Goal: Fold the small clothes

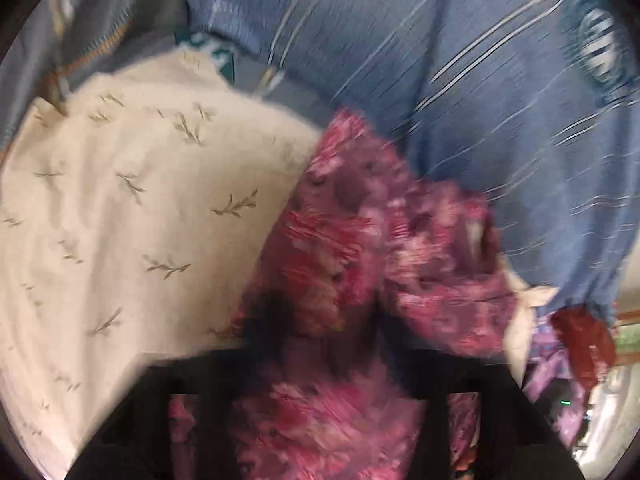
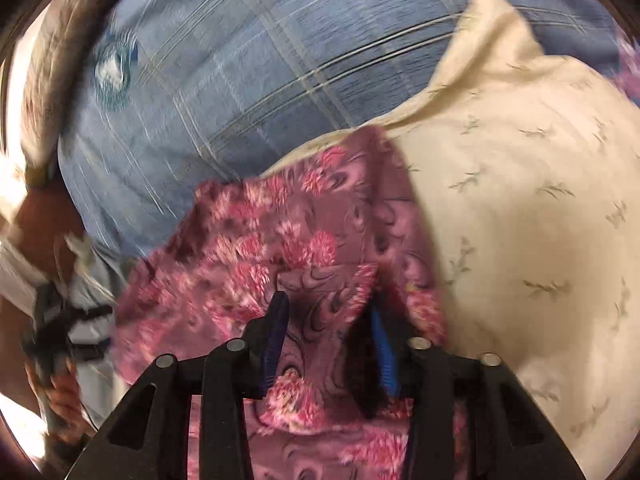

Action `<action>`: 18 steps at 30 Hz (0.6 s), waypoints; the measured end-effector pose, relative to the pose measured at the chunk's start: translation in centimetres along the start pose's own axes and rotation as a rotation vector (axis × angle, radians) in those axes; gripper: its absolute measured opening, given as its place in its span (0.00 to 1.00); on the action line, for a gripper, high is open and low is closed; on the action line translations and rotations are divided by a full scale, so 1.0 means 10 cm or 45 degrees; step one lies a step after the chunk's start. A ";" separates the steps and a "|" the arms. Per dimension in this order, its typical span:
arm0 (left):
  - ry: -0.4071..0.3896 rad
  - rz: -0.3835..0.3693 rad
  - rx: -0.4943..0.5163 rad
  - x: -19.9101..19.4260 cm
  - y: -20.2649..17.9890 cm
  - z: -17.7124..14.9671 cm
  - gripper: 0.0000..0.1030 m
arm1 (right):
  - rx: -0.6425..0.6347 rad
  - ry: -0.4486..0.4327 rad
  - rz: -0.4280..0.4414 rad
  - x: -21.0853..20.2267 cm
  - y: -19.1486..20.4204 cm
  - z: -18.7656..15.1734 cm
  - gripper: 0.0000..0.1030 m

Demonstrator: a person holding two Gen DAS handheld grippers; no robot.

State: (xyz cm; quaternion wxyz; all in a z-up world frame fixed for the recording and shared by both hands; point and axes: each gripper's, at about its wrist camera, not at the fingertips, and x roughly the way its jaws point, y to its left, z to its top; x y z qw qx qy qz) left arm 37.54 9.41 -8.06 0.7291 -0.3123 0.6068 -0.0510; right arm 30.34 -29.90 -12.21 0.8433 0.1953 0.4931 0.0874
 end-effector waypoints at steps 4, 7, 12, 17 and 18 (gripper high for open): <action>-0.174 -0.112 -0.042 -0.13 0.01 0.02 0.07 | -0.047 -0.306 0.115 -0.54 0.11 0.25 0.03; -0.217 0.003 -0.064 -0.02 0.04 0.09 0.08 | -0.009 -0.284 0.037 -0.44 -0.06 0.38 0.03; -0.150 -0.063 -0.129 0.05 0.21 0.05 0.08 | 0.099 -0.068 -0.109 -0.01 -0.40 0.22 0.10; -0.213 -0.215 -0.071 -0.30 0.12 -0.20 0.17 | 0.097 -0.277 0.076 -0.49 -0.16 0.08 0.10; -0.211 -0.224 -0.019 -0.29 0.03 -0.29 0.27 | 0.071 -0.266 0.107 -0.49 -0.08 0.03 0.12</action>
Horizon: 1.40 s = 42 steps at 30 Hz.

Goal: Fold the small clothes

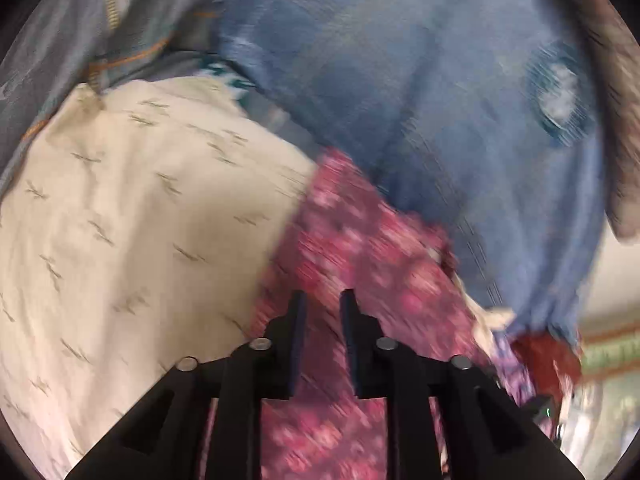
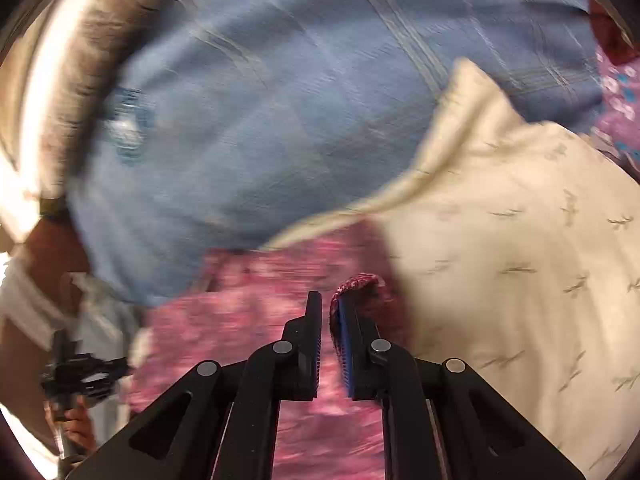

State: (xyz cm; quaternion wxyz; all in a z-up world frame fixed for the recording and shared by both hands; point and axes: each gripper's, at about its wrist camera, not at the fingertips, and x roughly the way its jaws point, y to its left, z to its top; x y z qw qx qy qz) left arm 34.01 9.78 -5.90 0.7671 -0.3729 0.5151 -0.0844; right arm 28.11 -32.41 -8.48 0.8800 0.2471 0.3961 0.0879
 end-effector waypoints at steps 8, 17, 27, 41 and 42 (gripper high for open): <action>0.063 0.255 0.243 0.42 -0.17 -0.44 0.35 | 0.063 0.173 -0.058 0.30 -0.04 -0.32 0.14; -0.007 0.034 0.197 0.01 -0.50 -0.42 0.45 | 0.143 -0.073 0.156 -0.30 -0.02 -0.07 0.29; 0.083 0.164 0.222 0.67 -0.33 -0.46 0.47 | 0.365 0.092 0.030 0.47 -0.61 -0.20 0.02; 0.145 0.030 -0.011 -0.73 0.78 -0.89 0.55 | 0.252 0.088 0.048 -1.27 -0.44 -1.17 0.35; 0.148 0.027 -0.018 -0.84 0.87 -0.96 0.57 | 0.244 0.103 0.015 -1.37 -0.46 -1.30 0.35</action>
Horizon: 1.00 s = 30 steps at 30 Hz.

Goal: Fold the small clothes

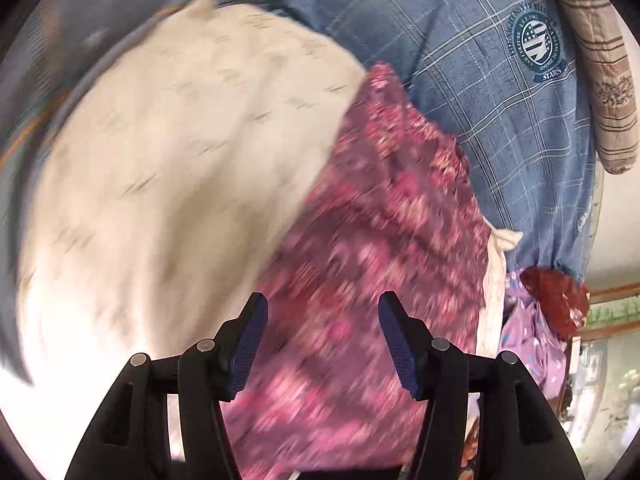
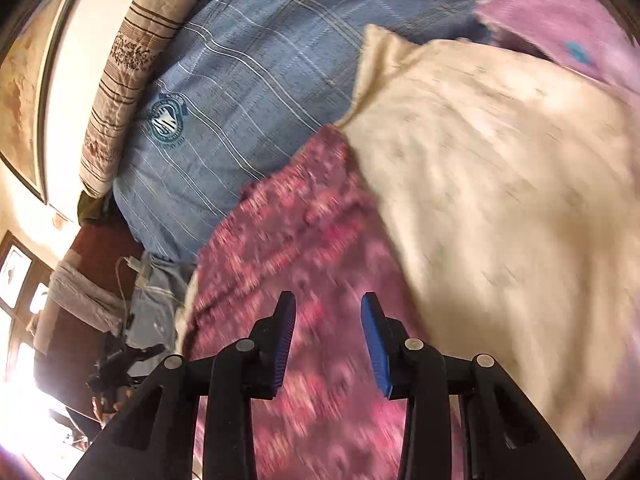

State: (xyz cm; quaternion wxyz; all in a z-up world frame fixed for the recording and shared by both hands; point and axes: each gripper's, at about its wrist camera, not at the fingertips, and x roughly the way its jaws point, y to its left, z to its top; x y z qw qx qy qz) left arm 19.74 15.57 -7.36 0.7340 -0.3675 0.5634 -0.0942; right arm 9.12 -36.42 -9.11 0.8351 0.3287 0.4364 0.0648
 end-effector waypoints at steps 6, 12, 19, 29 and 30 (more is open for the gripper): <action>0.062 0.041 -0.008 -0.33 0.35 -0.51 0.62 | -0.013 0.025 -0.152 -0.42 -0.32 -0.54 0.38; 0.161 0.055 0.051 -0.28 0.41 -0.88 0.62 | 0.002 0.089 -0.224 -0.50 -0.54 -0.83 0.42; 0.217 0.071 0.106 -0.15 0.43 -1.18 0.66 | -0.068 0.139 -0.189 -0.50 -0.47 -0.94 0.48; 0.321 0.049 0.171 0.41 0.44 -1.43 0.19 | -0.198 0.164 -0.236 -0.47 -0.37 -1.02 0.32; 0.308 0.055 0.210 0.38 0.39 -1.44 0.16 | -0.216 0.178 -0.224 -0.47 -0.36 -1.02 0.06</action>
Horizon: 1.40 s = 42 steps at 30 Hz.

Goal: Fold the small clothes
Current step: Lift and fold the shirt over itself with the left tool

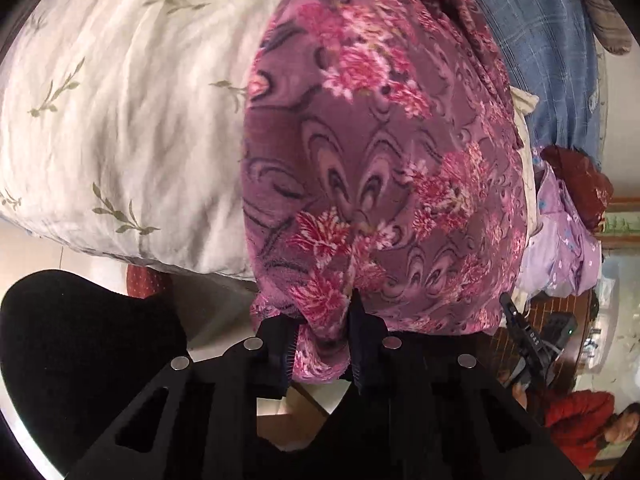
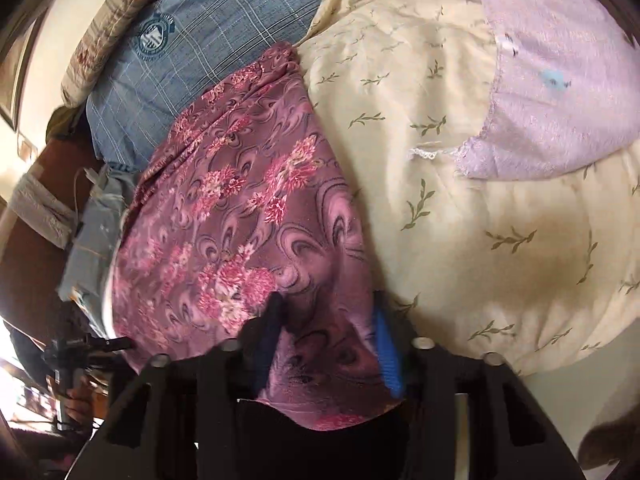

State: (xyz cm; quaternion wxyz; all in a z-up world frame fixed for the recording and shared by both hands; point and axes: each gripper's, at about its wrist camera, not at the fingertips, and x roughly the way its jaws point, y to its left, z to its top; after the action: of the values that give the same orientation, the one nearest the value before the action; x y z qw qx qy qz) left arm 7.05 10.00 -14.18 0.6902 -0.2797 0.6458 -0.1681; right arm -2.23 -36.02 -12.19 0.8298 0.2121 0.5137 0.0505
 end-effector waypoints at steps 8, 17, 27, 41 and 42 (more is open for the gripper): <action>-0.158 -0.140 0.196 -0.56 -0.40 -0.11 0.08 | 0.170 -0.059 0.340 -0.30 0.02 0.10 0.07; -0.244 -0.303 0.126 -0.85 -0.57 0.67 0.08 | 0.396 -0.068 0.641 0.03 0.05 0.52 0.07; -0.492 -0.239 0.190 -1.08 -1.27 2.30 0.09 | 0.309 -0.375 0.655 0.36 0.60 2.65 0.08; -0.081 -0.214 0.366 -0.49 -0.70 0.28 0.52 | 0.243 -0.082 0.327 0.61 0.50 1.57 0.22; -0.076 -0.193 0.347 -0.44 -0.65 0.27 0.54 | 0.260 -0.089 0.339 0.60 0.49 1.55 0.26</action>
State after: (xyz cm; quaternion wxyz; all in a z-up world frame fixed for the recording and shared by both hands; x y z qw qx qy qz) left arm 10.10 7.92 -6.71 0.7261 -0.2362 0.5731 -0.2974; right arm 14.82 -34.42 -9.27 0.8072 0.3633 0.4544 0.1002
